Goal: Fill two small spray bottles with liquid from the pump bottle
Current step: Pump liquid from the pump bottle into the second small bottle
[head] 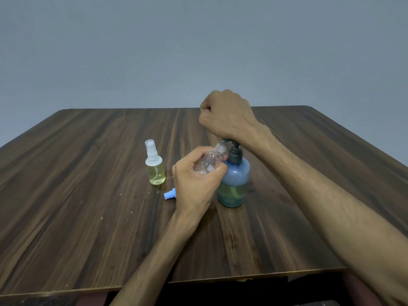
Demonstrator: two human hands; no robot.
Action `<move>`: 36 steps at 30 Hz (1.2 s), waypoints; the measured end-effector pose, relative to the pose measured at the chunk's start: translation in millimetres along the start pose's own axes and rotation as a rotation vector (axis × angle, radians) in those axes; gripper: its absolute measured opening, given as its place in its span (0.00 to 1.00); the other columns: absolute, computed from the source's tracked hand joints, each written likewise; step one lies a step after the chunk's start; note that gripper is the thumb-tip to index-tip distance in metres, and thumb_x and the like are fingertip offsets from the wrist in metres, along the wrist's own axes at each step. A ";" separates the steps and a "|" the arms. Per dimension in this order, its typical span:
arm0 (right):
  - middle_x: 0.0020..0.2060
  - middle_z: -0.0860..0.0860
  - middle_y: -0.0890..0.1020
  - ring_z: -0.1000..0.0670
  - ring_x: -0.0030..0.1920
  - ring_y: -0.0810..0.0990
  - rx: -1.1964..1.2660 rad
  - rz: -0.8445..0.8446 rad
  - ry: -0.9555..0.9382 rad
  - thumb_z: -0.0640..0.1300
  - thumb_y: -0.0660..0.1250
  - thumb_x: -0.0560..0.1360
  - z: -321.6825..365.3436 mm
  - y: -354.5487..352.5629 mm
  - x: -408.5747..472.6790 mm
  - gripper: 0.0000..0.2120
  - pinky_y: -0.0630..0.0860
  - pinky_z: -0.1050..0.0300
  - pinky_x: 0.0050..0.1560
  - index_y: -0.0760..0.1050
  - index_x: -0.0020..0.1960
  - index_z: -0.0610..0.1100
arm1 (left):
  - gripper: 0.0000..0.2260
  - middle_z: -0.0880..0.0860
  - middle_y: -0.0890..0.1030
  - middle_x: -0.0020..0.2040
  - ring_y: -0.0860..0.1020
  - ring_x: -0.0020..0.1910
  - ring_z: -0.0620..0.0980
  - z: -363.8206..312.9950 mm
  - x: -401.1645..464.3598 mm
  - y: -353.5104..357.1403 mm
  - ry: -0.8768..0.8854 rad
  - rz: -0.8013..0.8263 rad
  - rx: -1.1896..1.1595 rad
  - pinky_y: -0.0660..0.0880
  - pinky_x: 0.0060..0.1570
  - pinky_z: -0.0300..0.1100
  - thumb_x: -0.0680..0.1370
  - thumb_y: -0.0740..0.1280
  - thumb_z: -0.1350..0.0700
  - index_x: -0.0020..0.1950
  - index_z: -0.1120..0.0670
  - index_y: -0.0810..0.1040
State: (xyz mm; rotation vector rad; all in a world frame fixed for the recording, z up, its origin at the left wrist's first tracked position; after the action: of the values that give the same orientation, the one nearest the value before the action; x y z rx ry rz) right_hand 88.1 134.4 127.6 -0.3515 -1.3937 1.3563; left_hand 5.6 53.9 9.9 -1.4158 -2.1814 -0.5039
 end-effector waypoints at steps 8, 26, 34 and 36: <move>0.27 0.50 0.59 0.49 0.32 0.54 0.045 -0.083 0.012 0.36 0.60 0.66 -3.3 -10.7 -4.2 0.13 0.57 0.54 0.33 0.57 0.30 0.47 | 0.10 0.53 0.88 0.43 0.86 0.44 0.54 -0.8 -2.1 1.4 0.029 0.016 0.001 0.82 0.44 0.41 0.71 0.74 0.67 0.50 0.59 0.89; 0.25 0.50 0.62 0.49 0.31 0.56 -0.017 -0.055 -0.019 0.37 0.61 0.66 -1.1 -6.8 -4.1 0.12 0.58 0.55 0.32 0.59 0.30 0.46 | 0.09 0.53 0.88 0.42 0.85 0.42 0.53 10.2 -5.5 3.3 -0.036 -0.025 -0.068 0.80 0.44 0.43 0.71 0.72 0.64 0.48 0.57 0.89; 0.25 0.51 0.61 0.48 0.31 0.56 -0.031 -0.016 -0.019 0.37 0.61 0.66 -0.2 -0.2 -4.9 0.12 0.58 0.55 0.32 0.59 0.30 0.46 | 0.09 0.52 0.87 0.41 0.82 0.41 0.42 7.4 -5.2 2.5 -0.012 -0.016 -0.061 0.79 0.43 0.37 0.72 0.74 0.67 0.48 0.58 0.88; 0.26 0.51 0.61 0.48 0.31 0.56 -0.018 -0.020 -0.010 0.37 0.61 0.67 -4.0 0.9 -4.1 0.13 0.58 0.54 0.33 0.58 0.30 0.46 | 0.09 0.52 0.87 0.41 0.83 0.42 0.43 7.1 -4.1 2.7 -0.014 -0.011 -0.064 0.79 0.44 0.38 0.72 0.74 0.67 0.49 0.58 0.88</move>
State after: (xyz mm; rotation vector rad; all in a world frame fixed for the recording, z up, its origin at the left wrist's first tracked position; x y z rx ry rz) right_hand 92.4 133.4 123.8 -0.3430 -1.4150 1.3314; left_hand 8.0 55.8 1.9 -1.4448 -2.2032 -0.5745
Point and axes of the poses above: each hand's wrist, its own x-axis towards the middle knuckle, its own y-axis out of the palm, z = x × y, the point moved 10 cm from there along x, towards the middle knuckle
